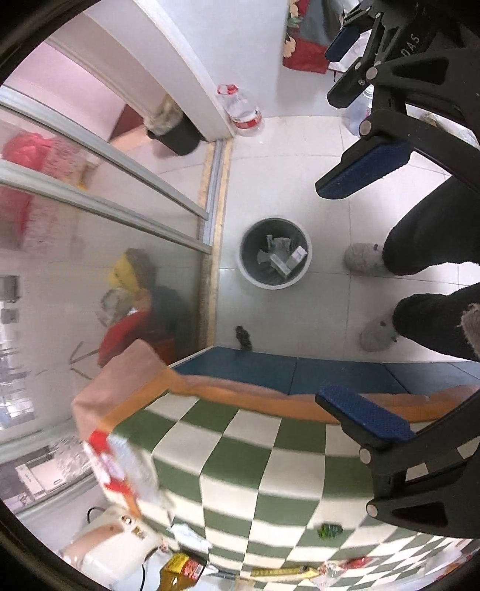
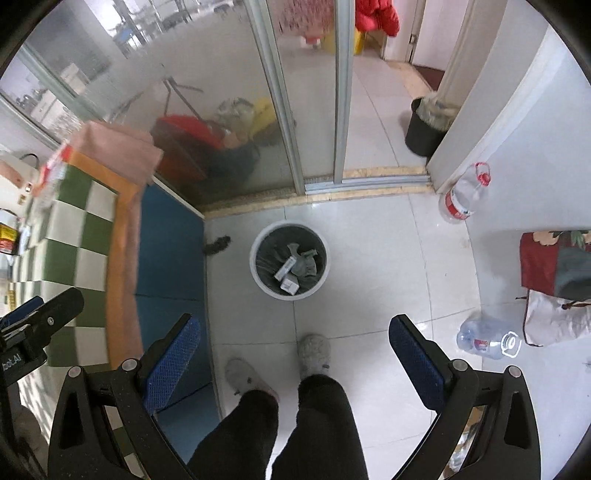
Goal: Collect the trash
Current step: 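Swing both tools back toward the checkered table, then grasp the red packet with the left tool while the right tool grasps the green leaf scrap, then carry packet and leaf scrap to the trash bin and open both tools, then swing both tools back toward the checkered table, then grasp the clear plastic wrapper with the left tool while the right tool grasps the yellow box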
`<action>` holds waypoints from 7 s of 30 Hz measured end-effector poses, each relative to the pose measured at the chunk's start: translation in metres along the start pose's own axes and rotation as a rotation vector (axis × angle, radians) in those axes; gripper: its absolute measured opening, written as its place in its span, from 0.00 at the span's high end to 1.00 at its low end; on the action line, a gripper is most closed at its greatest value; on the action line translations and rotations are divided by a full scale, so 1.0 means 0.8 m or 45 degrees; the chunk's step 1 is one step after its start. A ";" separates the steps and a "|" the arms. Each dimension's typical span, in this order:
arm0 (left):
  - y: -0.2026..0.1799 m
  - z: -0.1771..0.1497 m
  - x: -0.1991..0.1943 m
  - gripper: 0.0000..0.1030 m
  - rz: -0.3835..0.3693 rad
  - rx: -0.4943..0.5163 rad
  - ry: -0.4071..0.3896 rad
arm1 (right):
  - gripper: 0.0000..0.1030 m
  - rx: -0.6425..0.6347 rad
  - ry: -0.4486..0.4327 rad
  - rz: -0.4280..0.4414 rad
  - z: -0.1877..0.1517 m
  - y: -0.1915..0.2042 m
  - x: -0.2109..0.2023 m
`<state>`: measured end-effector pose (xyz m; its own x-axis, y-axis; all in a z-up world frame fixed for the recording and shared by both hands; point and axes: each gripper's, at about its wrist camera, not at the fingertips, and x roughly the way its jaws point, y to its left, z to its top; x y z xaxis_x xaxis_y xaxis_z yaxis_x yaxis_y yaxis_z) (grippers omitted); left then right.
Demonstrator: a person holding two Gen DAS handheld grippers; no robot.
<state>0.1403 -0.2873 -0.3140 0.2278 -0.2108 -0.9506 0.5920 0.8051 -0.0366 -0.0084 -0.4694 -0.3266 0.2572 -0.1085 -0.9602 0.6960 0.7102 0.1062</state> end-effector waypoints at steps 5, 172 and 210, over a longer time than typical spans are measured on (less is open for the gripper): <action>0.043 0.005 -0.048 0.00 0.000 -0.078 -0.071 | 0.00 -0.013 -0.031 0.072 0.006 0.034 -0.041; 0.428 -0.028 -0.102 0.00 0.550 -0.810 -0.069 | 0.00 -0.532 0.128 0.446 0.099 0.417 -0.038; 0.745 -0.298 -0.070 1.00 0.751 -1.369 0.116 | 0.38 -1.357 0.150 0.321 -0.184 0.989 0.130</action>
<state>0.2962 0.3366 -0.3559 0.1647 0.3448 -0.9241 -0.5313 0.8204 0.2115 0.4702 0.1839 -0.3809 0.2057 0.1510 -0.9669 -0.3176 0.9449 0.0799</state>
